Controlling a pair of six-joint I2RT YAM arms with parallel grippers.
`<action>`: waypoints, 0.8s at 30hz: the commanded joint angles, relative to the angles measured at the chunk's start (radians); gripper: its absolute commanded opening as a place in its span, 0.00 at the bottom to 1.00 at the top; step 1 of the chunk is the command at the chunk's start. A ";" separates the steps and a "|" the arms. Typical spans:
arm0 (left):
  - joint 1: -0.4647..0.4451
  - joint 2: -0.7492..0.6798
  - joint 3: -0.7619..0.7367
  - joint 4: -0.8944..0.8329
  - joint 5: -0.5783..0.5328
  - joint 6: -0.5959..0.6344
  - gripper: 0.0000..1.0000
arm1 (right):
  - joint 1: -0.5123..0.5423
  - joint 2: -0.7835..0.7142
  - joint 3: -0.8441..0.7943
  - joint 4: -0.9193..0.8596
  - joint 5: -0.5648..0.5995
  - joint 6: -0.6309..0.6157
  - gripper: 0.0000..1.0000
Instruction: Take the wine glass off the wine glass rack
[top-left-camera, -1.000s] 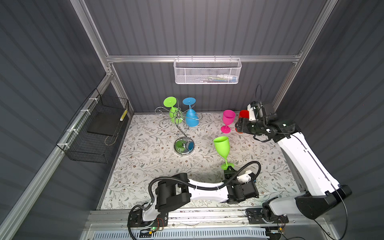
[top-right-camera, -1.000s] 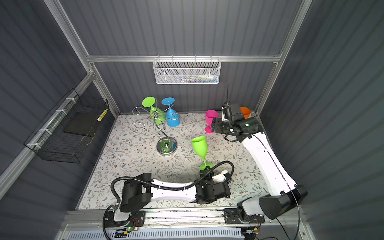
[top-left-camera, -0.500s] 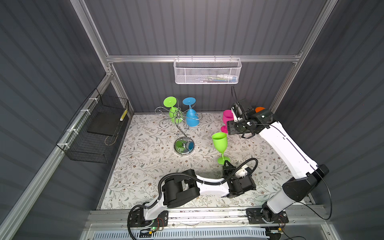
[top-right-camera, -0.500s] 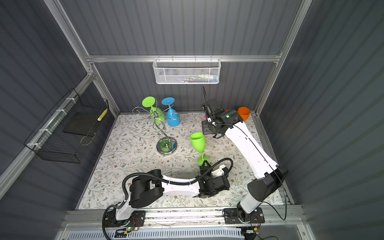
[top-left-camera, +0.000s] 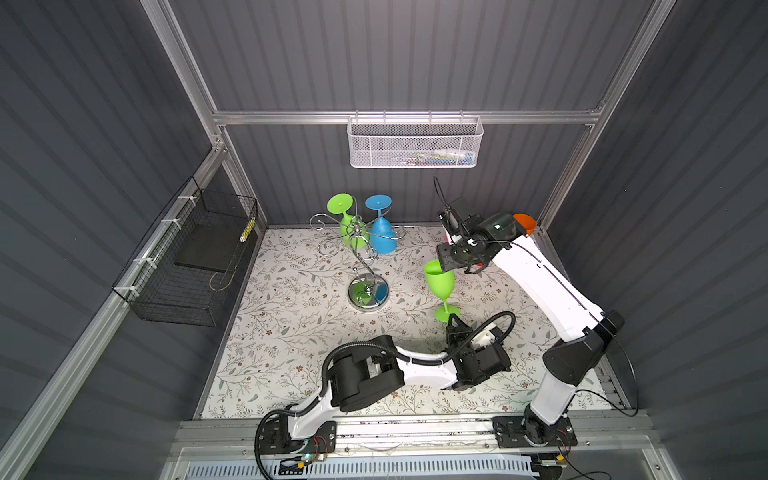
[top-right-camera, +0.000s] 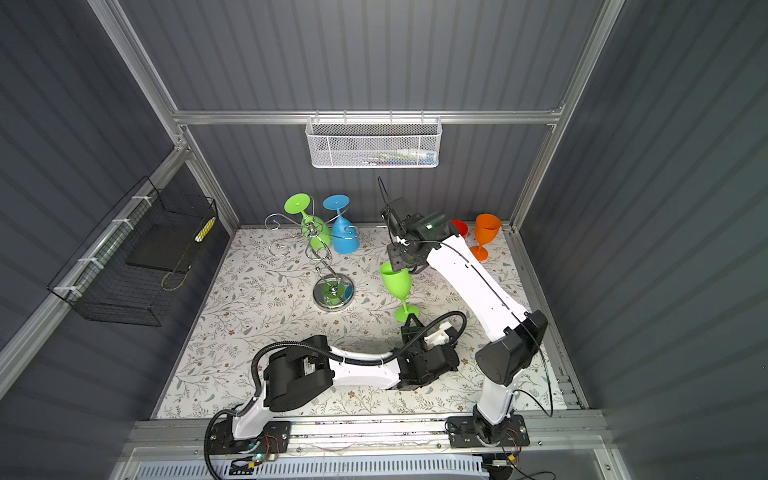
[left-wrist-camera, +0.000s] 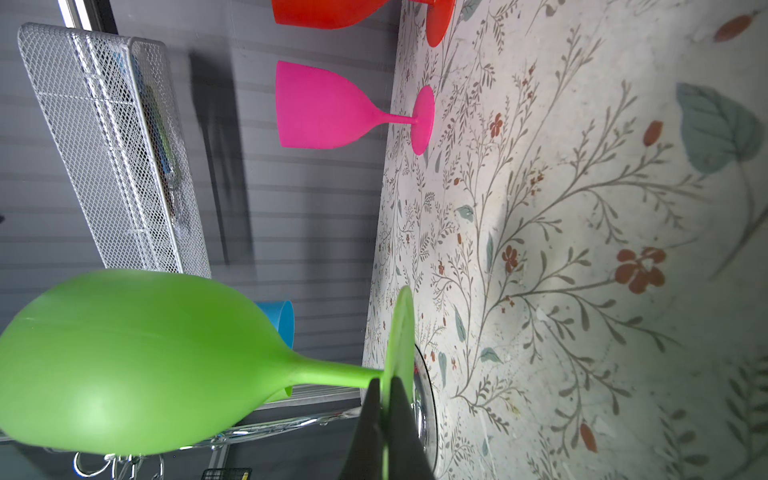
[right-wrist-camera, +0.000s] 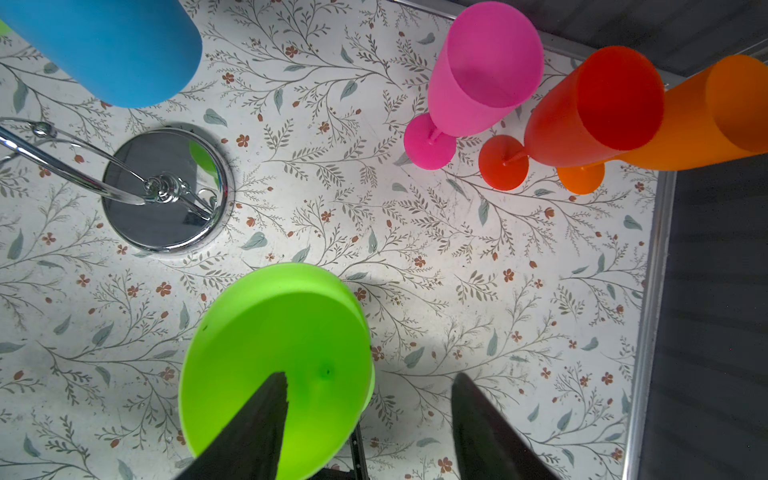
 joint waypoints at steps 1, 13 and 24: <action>0.012 0.027 -0.011 0.072 -0.044 0.050 0.00 | 0.007 0.022 0.051 -0.056 0.048 -0.016 0.63; 0.046 0.080 -0.065 0.457 -0.081 0.328 0.00 | 0.009 0.012 0.059 -0.058 0.059 -0.020 0.61; 0.078 0.313 -0.009 1.487 -0.093 1.180 0.00 | 0.008 0.032 0.065 -0.077 0.051 -0.015 0.57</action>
